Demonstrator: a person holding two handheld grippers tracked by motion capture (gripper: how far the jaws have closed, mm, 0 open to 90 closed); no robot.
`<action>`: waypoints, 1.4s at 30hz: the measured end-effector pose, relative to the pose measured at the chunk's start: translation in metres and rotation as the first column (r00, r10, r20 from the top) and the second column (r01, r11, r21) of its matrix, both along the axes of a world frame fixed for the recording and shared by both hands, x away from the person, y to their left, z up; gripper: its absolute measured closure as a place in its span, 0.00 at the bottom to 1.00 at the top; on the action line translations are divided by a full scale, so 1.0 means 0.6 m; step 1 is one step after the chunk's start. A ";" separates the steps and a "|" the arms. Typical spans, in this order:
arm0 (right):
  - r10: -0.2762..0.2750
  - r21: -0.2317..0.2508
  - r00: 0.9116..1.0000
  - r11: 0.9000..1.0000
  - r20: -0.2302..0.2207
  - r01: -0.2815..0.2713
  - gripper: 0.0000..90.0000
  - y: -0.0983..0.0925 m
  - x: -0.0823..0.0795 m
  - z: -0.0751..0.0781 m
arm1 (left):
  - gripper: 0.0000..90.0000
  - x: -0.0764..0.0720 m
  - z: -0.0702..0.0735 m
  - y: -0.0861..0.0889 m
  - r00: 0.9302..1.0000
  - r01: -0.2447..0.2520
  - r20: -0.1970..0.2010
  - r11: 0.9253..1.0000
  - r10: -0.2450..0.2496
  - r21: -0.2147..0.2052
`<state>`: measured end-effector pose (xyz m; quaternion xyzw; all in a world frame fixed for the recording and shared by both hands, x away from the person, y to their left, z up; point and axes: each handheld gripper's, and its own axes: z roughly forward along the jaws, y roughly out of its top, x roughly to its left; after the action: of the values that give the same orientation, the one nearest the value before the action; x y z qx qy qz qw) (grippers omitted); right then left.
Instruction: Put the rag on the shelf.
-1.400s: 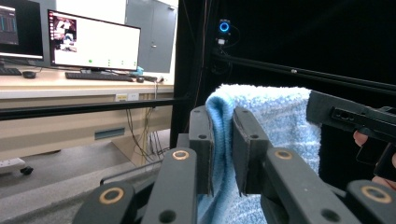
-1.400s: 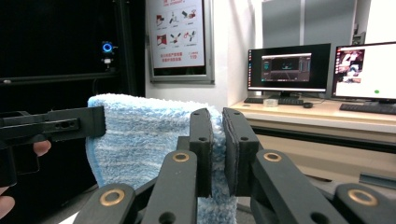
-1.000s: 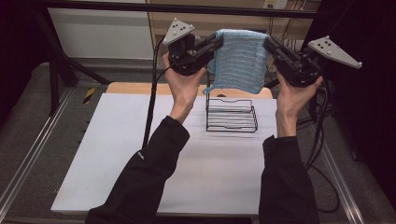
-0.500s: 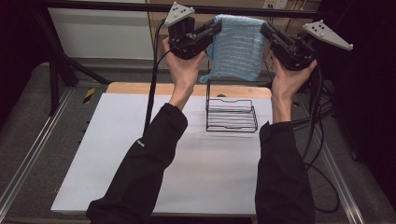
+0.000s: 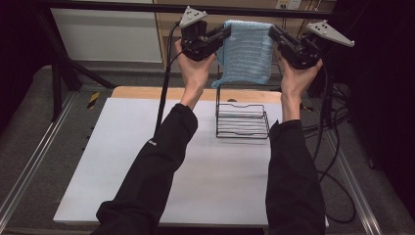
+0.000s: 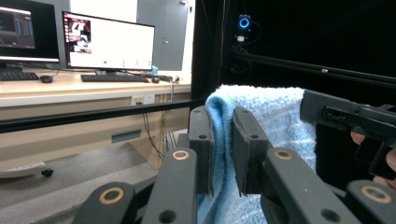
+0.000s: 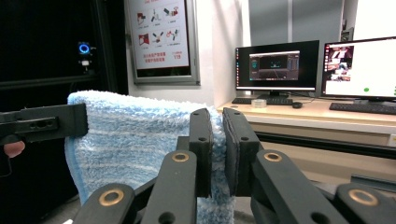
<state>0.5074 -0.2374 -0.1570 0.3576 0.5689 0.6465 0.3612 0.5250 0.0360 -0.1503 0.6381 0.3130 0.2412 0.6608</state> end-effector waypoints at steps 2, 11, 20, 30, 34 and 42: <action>-0.003 -0.009 1.000 1.000 -0.011 0.003 0.92 -0.004 0.004 -0.005 | 0.88 0.002 -0.007 -0.003 1.000 0.006 -0.005 1.000 -0.006 0.009; -0.006 -0.028 0.999 1.000 -0.048 0.004 0.92 -0.027 0.004 -0.038 | 0.88 0.001 -0.037 -0.022 1.000 0.028 -0.014 0.998 -0.027 0.064; 0.010 -0.027 0.997 1.000 -0.075 -0.012 0.92 -0.046 -0.021 -0.072 | 0.88 -0.013 -0.068 -0.028 0.996 0.080 -0.030 0.993 -0.078 0.085; 0.030 -0.036 0.994 0.999 -0.103 -0.034 0.91 -0.052 -0.039 -0.101 | 0.87 -0.030 -0.094 -0.026 0.993 0.111 -0.043 0.987 -0.107 0.114; 0.040 -0.047 0.993 0.998 -0.110 -0.045 0.91 -0.053 -0.045 -0.107 | 0.87 -0.033 -0.103 -0.022 0.992 0.124 -0.047 0.985 -0.119 0.119; 0.066 -0.074 0.989 0.994 -0.130 -0.076 0.91 -0.057 -0.060 -0.115 | 0.87 -0.050 -0.114 -0.018 0.986 0.161 -0.058 0.976 -0.154 0.150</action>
<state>0.4713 -0.2716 -0.2262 0.3629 0.6283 0.6120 0.3148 0.4953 0.0254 -0.2186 0.7154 0.2570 0.1969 0.6192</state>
